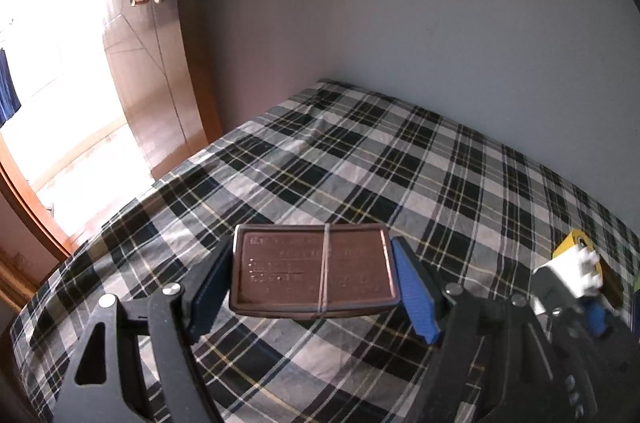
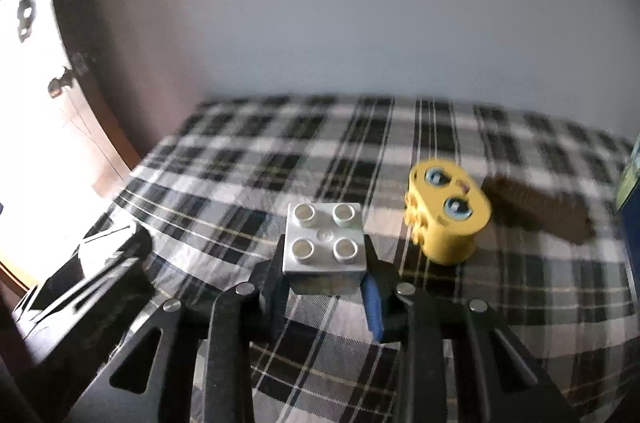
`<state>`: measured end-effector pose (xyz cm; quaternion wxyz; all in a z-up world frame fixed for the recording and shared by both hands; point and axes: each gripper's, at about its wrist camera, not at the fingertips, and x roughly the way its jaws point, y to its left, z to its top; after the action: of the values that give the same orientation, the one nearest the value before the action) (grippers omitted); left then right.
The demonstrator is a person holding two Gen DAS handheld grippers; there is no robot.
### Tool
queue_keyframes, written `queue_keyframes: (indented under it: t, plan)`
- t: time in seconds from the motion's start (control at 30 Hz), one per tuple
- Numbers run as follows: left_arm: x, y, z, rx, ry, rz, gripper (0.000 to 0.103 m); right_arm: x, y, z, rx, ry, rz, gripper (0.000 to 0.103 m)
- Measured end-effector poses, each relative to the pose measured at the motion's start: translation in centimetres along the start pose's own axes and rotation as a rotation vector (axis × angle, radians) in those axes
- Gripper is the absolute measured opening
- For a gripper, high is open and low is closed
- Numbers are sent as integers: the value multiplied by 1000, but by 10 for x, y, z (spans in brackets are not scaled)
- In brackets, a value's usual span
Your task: Organize rigid objects
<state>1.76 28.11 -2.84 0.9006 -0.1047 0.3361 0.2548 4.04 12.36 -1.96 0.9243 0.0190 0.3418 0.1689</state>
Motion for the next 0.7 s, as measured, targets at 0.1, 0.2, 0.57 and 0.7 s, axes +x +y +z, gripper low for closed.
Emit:
queue_keyframes:
  t: [0.1, 0.2, 0.57, 0.7]
  plan:
    - [-2, -1, -1, 6, -8, 2, 77, -18, 7, -1, -54, -80, -22, 34]
    - [-1, -3, -1, 10, -7, 2, 77, -27, 15, 0, -94, -145, -57, 34]
    - [-2, -6, -3, 22, -2, -11, 77, -27, 13, 3, -100, -164, -91, 34]
    - [-4, -9, -5, 29, -3, -28, 77, -32, 11, 0, -104, -177, -100, 34]
